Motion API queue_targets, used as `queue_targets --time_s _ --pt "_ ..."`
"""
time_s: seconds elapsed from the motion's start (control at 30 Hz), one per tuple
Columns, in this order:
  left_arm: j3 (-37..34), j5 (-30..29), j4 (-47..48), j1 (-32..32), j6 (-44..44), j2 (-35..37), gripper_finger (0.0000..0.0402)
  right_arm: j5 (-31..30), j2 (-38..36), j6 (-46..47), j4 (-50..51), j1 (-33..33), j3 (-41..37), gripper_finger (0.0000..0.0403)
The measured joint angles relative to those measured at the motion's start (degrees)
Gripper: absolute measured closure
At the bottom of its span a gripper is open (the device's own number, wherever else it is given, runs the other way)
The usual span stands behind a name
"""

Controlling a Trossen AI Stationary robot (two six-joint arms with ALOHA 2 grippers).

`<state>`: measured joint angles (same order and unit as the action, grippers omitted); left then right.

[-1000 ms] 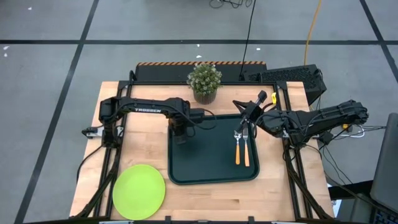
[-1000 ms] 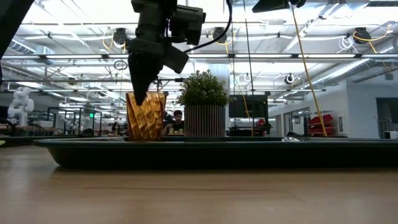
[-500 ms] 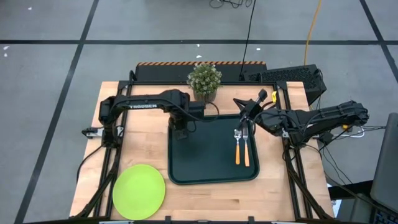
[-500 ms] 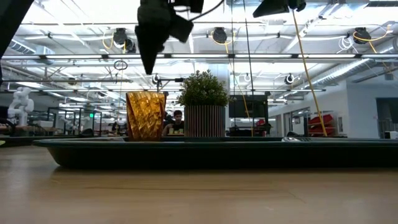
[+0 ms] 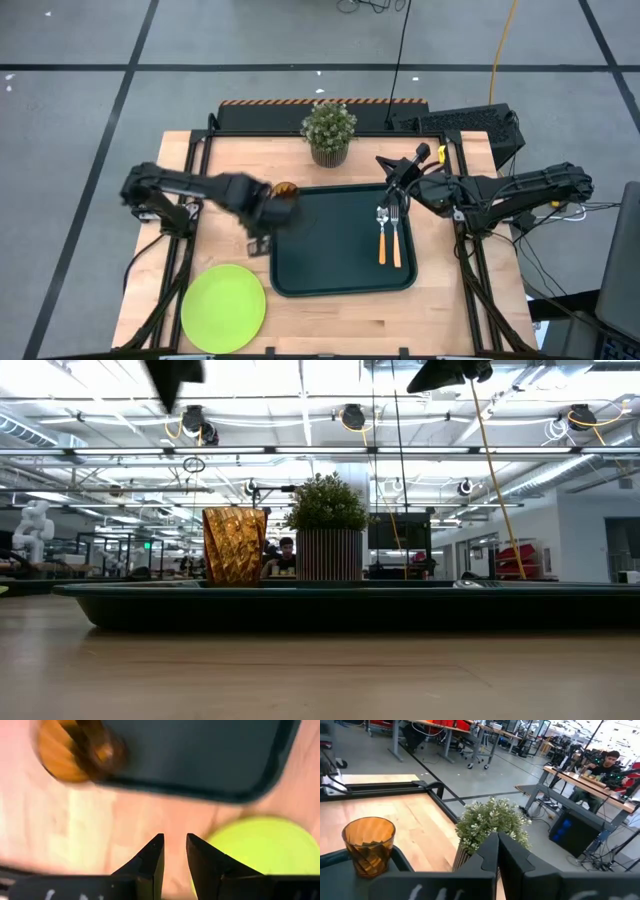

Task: Pick and place plate/cup/fork/spoon on tray
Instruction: Put the plate on the serving tray

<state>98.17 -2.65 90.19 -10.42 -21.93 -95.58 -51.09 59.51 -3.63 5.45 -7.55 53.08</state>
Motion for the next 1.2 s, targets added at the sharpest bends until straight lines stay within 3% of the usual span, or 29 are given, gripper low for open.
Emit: queue_targets --time_s 0.27,0.47,0.63,0.9,1.03,1.2 --pt "-14.67 2.21 -3.08 -13.54 -21.19 5.78 0.0316 0.51 0.02 3.03 -0.55 -0.02 -0.02 0.0403" --pt "-16.17 2.19 -6.31 -22.43 -37.0 5.38 0.0316 4.26 0.04 6.03 -0.66 -0.02 -0.02 0.0403" --pt "-17.0 -0.64 -9.73 -28.18 -41.8 5.04 0.0316 10.58 0.22 9.27 -1.11 -0.02 -0.89 0.0403" --pt "-21.58 -1.2 -19.07 -29.0 -47.9 5.95 0.0316 19.44 0.31 12.82 -0.74 -0.53 -4.17 0.0403" --pt "-21.03 -1.05 -24.86 -30.32 -50.61 4.0 0.0316 30.42 0.54 6.14 -4.12 -2.62 -6.25 0.0403" --pt "-20.51 -1.82 -37.56 -33.06 -45.64 3.93 0.0316 55.79 2.77 -0.26 -26.74 -7.16 -12.32 0.0403"
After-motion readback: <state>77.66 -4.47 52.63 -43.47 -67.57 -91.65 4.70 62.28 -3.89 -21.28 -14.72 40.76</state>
